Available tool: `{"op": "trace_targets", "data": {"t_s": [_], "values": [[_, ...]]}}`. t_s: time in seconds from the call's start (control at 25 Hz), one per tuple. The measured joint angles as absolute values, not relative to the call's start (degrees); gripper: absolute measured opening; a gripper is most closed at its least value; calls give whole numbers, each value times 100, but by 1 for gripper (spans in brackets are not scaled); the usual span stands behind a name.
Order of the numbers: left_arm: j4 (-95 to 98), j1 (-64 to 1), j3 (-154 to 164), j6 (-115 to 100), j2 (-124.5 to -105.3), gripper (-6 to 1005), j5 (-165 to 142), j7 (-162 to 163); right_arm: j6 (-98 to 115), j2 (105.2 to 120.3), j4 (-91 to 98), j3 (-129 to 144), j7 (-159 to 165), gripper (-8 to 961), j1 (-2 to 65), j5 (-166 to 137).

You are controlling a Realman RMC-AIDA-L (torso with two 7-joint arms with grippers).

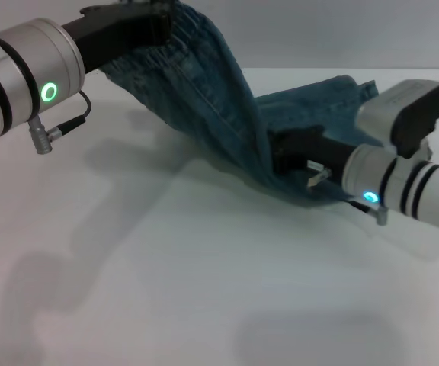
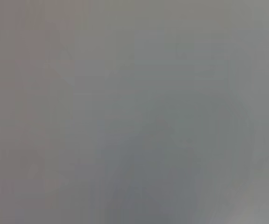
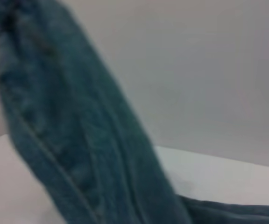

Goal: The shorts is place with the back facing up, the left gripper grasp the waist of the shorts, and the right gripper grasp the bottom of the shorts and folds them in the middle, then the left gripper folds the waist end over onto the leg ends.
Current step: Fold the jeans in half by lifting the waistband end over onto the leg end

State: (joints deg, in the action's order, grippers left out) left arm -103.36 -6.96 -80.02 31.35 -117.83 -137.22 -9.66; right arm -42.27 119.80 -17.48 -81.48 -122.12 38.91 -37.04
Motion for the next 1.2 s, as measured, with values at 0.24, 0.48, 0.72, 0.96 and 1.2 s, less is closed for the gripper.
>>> {"op": "trace_targets", "data": {"t_s": [0.24, 0.48, 0.72, 0.96, 1.2], "values": [[-10362, -720, -7955, 3121, -11788, 9, -13699, -1017, -3604, 11980, -2334, -6691, -12196, 0, 3882, -2716], [-10364, -679, -7911, 3119, -11782, 8, -13659, -1066, -3415, 11976, -2524, -6580, -12409, -1, 3755, -2613], [-10395, -614, -7917, 3120, -11775, 6, -13498, -1248, -3426, 11901, -3175, -7561, -13338, -1, 2648, -2608], [-10357, -699, -7822, 3120, -11790, 6, -12942, -1680, -3385, 11926, -2830, -8365, -13488, 0, 2521, -2577], [-10317, -759, -7678, 3120, -11794, 6, -12843, -1739, -3379, 11956, -2245, -7943, -13387, -1, 3090, -2225]]}}
